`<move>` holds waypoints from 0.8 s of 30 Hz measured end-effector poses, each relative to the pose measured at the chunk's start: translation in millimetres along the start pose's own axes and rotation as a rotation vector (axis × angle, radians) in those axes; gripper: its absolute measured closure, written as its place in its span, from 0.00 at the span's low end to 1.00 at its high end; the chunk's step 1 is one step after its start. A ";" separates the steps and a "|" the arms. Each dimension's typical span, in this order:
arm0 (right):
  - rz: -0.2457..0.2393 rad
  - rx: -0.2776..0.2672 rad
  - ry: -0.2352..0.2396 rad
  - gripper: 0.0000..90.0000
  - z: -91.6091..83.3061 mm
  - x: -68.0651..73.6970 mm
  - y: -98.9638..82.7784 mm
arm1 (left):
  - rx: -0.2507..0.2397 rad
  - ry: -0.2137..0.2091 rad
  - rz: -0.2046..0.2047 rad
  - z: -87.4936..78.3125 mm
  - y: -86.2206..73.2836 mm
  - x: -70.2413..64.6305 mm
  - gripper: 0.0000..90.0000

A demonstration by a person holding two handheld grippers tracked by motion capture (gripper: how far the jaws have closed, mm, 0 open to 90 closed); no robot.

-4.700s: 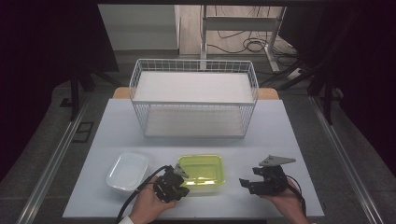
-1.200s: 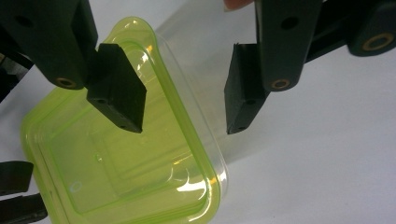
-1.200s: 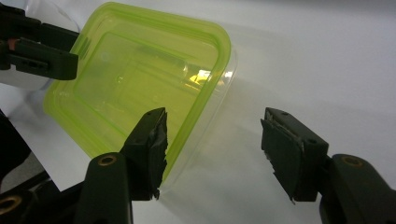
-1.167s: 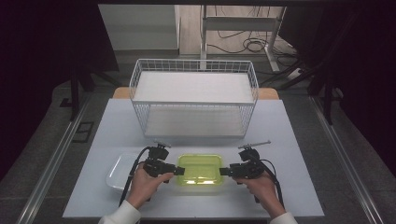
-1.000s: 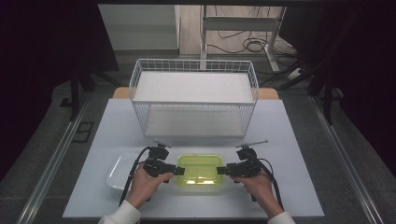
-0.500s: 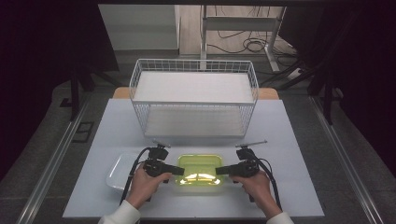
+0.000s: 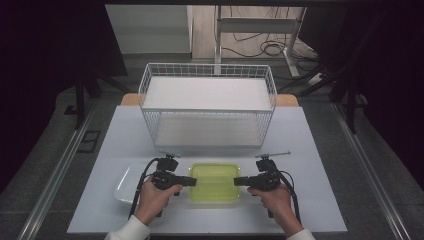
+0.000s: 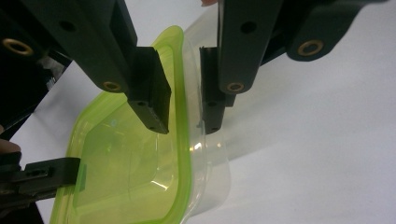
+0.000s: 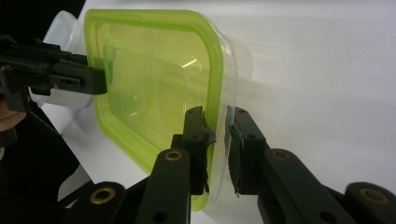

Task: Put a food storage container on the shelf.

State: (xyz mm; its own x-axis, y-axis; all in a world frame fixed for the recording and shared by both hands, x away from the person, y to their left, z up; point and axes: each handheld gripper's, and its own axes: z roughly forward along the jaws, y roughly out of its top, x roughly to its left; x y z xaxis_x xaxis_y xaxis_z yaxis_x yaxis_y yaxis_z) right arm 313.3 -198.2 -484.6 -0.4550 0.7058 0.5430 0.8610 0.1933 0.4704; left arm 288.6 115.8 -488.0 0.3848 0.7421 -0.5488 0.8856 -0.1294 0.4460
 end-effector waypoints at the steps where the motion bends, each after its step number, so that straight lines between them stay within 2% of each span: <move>1: -0.005 -0.004 0.001 0.86 -0.8 0.5 0.0 | 0.003 0.003 0.015 -2.2 -0.1 -0.1 0.83; 6: -0.044 -0.039 -0.012 0.87 -8.4 5.3 0.4 | -0.012 -0.012 0.031 -4.4 -1.2 -2.9 0.84; 18: -0.142 -0.127 -0.030 0.87 -33.3 18.7 -0.4 | -0.079 -0.025 0.094 -15.9 -0.8 -20.0 0.85; 24: -0.178 -0.148 -0.039 0.87 -40.0 25.6 0.7 | -0.110 -0.031 0.112 -22.6 -0.5 -23.2 0.85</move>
State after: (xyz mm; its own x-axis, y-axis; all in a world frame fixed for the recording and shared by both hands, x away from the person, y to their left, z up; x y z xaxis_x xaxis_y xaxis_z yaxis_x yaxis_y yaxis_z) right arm 293.1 -207.3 -442.6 -0.5857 0.6954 0.4164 0.7236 0.2170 0.6553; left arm 273.3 113.5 -459.5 0.4884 0.7066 -0.5121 0.8038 -0.1358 0.5792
